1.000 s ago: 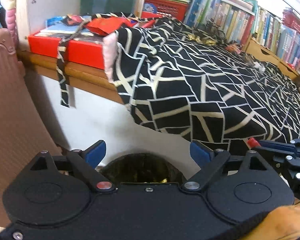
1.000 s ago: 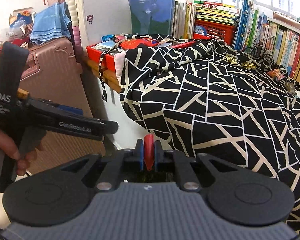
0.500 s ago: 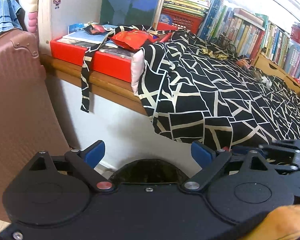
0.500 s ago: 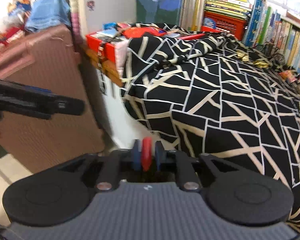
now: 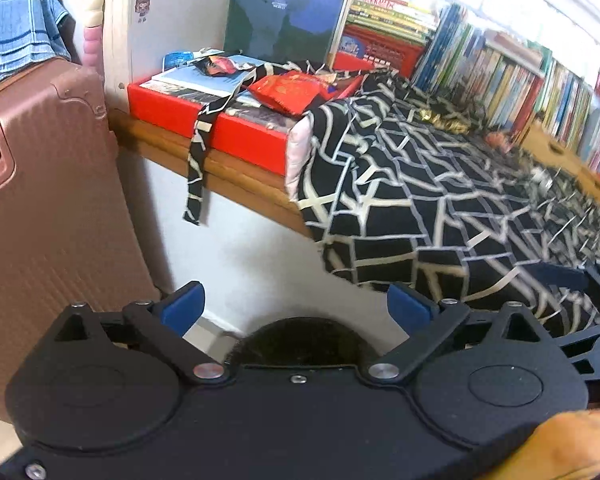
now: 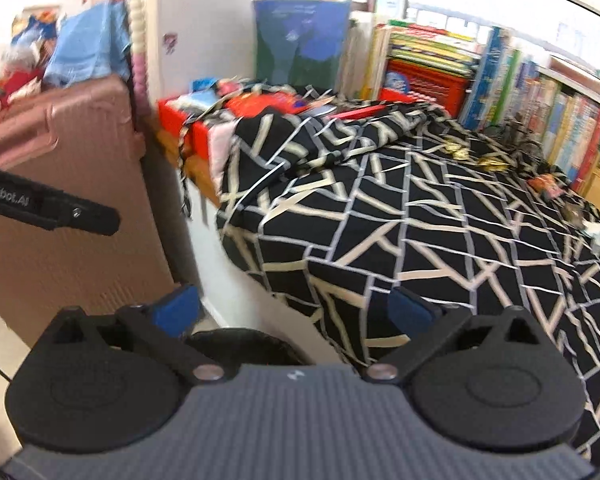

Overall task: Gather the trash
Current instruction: 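Open the left tool over the bin while the right tool releases the red crayon into it, then move both open tools back over the bed toward the remaining litter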

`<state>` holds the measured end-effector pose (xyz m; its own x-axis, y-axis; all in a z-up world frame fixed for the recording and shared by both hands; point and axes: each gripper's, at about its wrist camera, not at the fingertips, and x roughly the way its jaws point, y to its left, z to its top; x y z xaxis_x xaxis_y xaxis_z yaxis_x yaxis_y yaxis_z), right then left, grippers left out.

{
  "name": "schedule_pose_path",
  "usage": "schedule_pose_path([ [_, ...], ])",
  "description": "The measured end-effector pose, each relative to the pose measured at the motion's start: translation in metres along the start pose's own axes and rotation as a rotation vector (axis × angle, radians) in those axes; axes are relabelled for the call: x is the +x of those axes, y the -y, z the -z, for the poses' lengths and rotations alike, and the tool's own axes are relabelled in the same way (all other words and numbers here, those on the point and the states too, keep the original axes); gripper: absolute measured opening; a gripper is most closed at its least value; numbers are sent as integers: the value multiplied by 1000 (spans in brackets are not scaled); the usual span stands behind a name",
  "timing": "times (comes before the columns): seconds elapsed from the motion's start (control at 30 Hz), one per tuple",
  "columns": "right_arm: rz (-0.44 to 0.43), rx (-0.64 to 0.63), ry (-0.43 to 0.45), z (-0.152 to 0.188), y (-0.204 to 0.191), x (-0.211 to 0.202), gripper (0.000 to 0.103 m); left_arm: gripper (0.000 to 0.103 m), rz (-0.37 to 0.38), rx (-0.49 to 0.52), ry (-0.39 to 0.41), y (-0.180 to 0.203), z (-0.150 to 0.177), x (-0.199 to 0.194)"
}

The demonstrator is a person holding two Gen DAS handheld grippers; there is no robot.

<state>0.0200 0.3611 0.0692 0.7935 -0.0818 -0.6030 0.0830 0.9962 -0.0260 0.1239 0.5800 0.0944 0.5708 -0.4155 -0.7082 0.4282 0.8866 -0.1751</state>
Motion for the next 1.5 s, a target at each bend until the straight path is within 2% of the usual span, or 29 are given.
schedule_pose_path([
  [0.2, 88, 92, 51, -16, 32, -34, 103, 100, 79, -2, 45, 19, -22, -24],
  [0.4, 134, 195, 105, -41, 72, -72, 103, 100, 138, 89, 86, 53, -64, -51],
  [0.63, 80, 326, 170, -84, 127, -110, 103, 100, 257, 241, 135, 113, -124, -85],
  [0.8, 22, 432, 213, -128, 181, -134, 103, 101, 271, 354, 206, 172, -168, -101],
  [0.87, 13, 451, 236, -144, 205, -139, 103, 101, 295, 358, 223, 194, -185, -102],
  [1.0, 20, 444, 292, -173, 250, -145, 103, 101, 342, 299, 289, 232, -224, -106],
  [1.07, 46, 397, 314, -188, 273, -143, 103, 101, 383, 292, 321, 252, -242, -104],
  [1.2, 111, 341, 355, -205, 318, -133, 103, 101, 351, 311, 355, 298, -274, -83],
  [1.33, 213, 338, 366, -212, 366, -123, 103, 101, 315, 246, 370, 329, -302, -46],
  [1.5, 351, 285, 241, -209, 415, -94, 103, 102, 256, 204, 368, 351, -310, 23],
])
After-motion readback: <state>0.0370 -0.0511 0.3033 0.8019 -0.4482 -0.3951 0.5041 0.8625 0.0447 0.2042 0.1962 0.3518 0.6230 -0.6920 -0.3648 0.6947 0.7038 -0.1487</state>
